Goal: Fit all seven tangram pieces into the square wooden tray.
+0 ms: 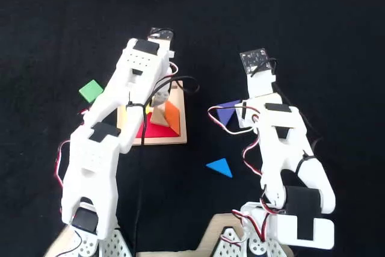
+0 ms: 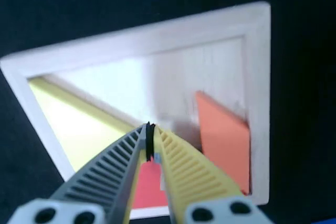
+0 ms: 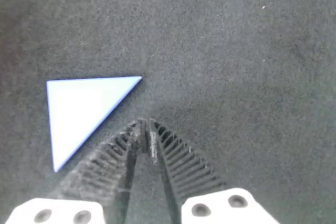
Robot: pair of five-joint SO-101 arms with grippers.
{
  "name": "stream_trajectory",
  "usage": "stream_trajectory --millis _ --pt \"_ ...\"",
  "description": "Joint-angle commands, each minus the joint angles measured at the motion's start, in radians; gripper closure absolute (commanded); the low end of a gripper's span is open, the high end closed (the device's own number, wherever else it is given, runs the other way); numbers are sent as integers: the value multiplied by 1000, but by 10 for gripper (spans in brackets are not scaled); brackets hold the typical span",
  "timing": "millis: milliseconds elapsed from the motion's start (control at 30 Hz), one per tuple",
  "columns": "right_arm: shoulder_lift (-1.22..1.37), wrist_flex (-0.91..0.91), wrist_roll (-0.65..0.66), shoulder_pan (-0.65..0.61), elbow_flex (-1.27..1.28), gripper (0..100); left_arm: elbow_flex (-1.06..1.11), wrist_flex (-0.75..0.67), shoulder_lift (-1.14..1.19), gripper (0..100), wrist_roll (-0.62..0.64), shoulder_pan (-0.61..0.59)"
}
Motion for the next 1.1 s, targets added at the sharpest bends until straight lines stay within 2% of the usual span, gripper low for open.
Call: stream_trajectory --millis 0,367,567,600,733,833,1067 --pt "-1 -18 0 -17 -2 987 -113 -5 15 970 -3 31" --pt "-1 -18 0 -17 -2 987 -154 8 21 970 -3 67" --pt "-1 -18 0 -17 -2 987 -303 293 -55 970 -11 22" --pt "-1 -18 0 -17 -2 987 -292 301 -60 971 -11 25" --pt "-1 -17 0 -18 -2 987 -134 276 -68 971 -6 31" --pt "-1 -17 0 -18 -2 987 -24 199 -38 971 -3 38" --pt "-1 -17 0 -18 -2 987 1 157 -29 971 -2 44"
